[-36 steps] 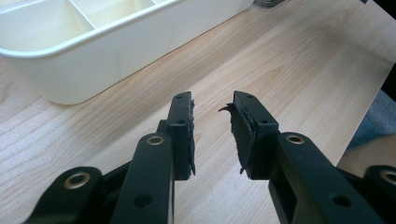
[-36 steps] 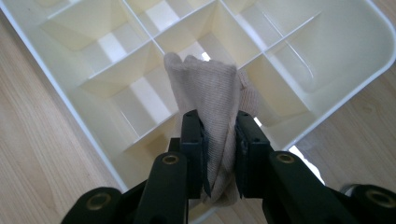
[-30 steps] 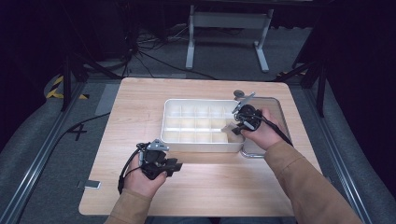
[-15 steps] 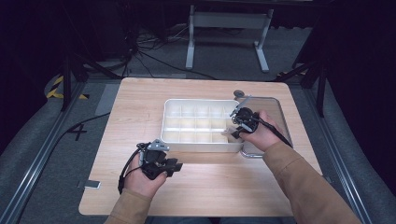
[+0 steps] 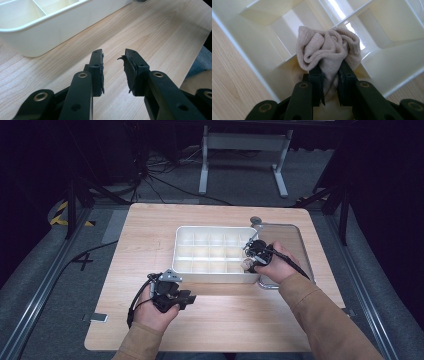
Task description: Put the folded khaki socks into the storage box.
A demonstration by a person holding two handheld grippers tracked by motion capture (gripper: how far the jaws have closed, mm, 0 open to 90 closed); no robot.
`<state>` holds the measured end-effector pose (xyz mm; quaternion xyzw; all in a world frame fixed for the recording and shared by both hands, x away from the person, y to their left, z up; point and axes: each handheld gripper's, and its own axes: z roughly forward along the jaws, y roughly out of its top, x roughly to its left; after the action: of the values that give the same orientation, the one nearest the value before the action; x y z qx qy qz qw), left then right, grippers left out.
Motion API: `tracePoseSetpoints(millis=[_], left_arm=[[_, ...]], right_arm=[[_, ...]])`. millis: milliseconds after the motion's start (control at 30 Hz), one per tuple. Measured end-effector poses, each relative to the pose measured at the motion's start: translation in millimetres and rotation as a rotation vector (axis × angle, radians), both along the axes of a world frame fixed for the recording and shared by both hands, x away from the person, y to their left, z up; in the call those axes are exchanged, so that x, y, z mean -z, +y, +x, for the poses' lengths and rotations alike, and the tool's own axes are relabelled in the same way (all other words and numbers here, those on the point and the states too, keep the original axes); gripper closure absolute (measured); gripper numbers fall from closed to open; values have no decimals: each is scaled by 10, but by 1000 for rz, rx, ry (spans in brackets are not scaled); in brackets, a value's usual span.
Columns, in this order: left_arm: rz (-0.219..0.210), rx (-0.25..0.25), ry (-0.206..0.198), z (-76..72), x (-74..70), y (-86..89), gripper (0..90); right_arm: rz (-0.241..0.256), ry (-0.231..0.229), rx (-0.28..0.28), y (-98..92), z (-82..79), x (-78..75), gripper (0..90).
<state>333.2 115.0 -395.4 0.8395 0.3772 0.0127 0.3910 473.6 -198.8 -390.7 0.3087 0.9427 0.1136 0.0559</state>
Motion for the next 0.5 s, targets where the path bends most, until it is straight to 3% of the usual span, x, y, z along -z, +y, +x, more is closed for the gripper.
tracePoseSetpoints(millis=[500], left_arm=[[1,2,5,1,-4,-9,678]], right_arm=[[-31,22,14,50,36,47,739]])
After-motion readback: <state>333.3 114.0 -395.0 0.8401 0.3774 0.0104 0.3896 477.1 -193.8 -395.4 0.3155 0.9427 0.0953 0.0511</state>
